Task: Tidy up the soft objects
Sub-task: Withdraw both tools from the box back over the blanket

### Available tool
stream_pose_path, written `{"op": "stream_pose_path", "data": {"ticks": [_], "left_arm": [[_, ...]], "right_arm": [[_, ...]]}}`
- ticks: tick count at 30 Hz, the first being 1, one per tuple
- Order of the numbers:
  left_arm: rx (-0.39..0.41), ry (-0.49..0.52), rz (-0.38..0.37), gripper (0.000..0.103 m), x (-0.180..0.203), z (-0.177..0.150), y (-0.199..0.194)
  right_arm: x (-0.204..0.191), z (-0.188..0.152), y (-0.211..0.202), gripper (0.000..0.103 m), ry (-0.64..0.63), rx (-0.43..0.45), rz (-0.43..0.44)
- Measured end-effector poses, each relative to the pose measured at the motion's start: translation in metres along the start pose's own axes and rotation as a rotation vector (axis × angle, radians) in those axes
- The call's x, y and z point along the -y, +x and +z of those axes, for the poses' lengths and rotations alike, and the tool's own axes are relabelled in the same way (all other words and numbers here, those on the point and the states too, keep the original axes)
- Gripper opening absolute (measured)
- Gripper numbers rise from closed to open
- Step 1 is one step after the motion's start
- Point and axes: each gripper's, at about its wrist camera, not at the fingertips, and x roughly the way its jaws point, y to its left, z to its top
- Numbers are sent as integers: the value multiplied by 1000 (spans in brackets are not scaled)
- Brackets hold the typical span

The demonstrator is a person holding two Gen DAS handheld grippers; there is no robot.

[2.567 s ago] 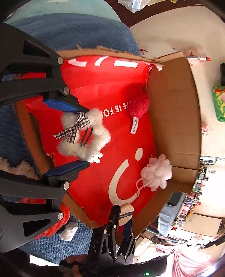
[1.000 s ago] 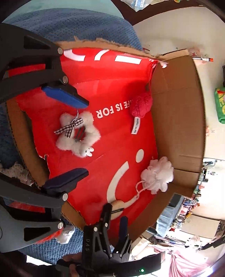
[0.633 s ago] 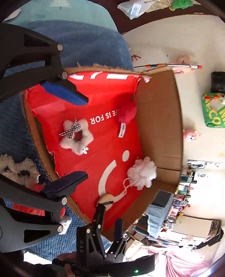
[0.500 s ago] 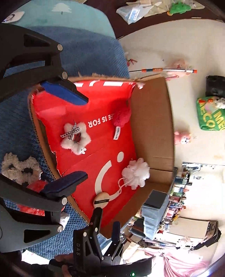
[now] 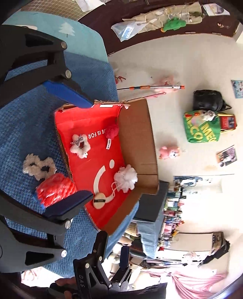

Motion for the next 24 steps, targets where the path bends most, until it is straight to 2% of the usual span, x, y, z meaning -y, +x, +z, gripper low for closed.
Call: {"op": "stream_pose_path", "data": {"ticks": [5, 13, 18, 24], "left_arm": [[38, -11, 21, 93, 10, -13, -25], [23, -72, 19, 94, 16, -45, -41], [-10, -94, 7, 94, 18, -67, -33], [-68, -111, 14, 94, 17, -92, -8]], "right_arm": [[-2, -14, -29, 102, 18, 60, 2], [1, -48, -48, 103, 64, 84, 9], [2, -73, -39, 103, 98, 56, 18], [2, -105, -9, 103, 126, -27, 34]]}}
